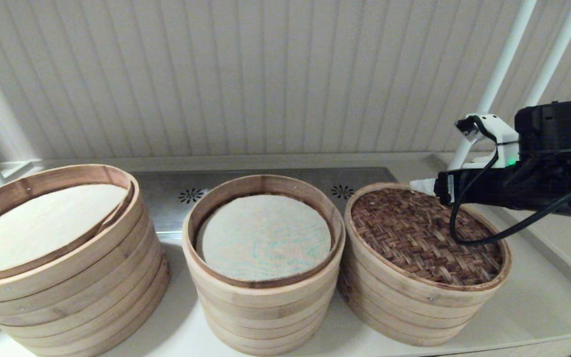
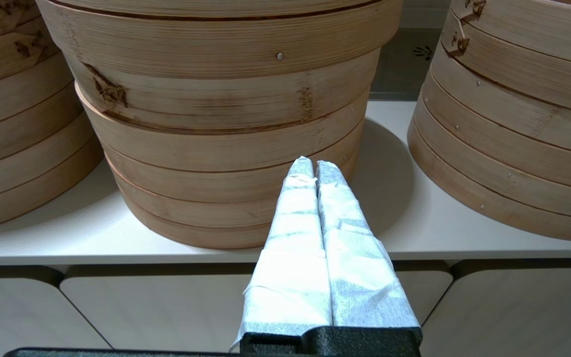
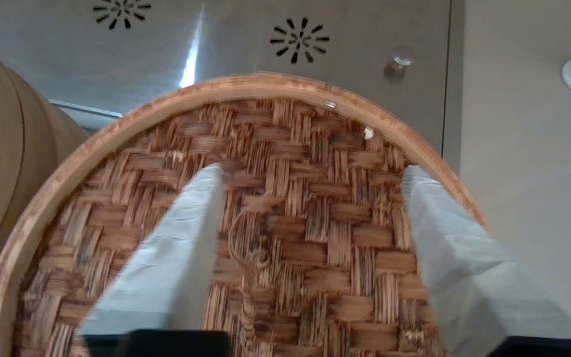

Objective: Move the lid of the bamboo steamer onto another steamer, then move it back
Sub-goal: Pick up the steamer

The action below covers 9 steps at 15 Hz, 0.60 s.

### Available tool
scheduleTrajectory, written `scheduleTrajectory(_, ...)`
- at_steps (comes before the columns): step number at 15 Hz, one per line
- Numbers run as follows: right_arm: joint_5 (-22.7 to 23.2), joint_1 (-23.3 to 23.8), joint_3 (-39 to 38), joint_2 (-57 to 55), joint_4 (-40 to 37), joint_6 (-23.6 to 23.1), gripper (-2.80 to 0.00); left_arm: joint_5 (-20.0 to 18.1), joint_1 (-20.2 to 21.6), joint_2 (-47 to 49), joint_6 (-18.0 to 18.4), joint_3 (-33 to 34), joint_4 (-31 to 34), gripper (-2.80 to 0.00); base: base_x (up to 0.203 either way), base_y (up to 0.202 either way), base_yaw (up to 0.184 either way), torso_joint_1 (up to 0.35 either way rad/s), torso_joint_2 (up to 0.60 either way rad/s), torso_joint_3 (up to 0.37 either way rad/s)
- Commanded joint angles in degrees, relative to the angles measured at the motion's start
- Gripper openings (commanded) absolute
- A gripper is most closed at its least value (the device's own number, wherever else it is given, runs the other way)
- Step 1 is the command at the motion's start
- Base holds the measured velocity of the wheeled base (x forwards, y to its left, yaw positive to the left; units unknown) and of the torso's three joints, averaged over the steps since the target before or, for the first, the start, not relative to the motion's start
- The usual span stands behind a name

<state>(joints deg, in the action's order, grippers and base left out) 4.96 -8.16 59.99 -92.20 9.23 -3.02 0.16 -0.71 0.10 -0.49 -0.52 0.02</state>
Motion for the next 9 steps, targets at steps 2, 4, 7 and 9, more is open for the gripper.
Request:
scheduleTrajectory(2,0.0,-0.6,-1.2,0.4,0.2,-0.2,0.00,0.0,0.0,0.0,0.0,0.0,0.0,-2.80,0.000,0.000,0.000,0.000,0.00,0.000)
scheduleTrajectory(4,0.0,-0.6,-2.4,0.5,0.3,-0.6,0.00,0.0,0.0,0.0,0.0,0.0,0.0,-2.80,0.000,0.000,0.000,0.000,0.00,0.000)
scheduleTrajectory(7,0.0,-0.7,-3.7,0.4,0.3,-1.3,0.00,0.0,0.0,0.0,0.0,0.0,0.1,-2.80,0.000,0.000,0.000,0.000,0.00,0.000)
scheduleTrajectory(9,-0.1,-1.4,-4.5,0.0,0.4,-1.6,0.00,0.0,0.0,0.0,0.0,0.0,0.0,-2.80,0.000,0.000,0.000,0.000,0.00,0.000)
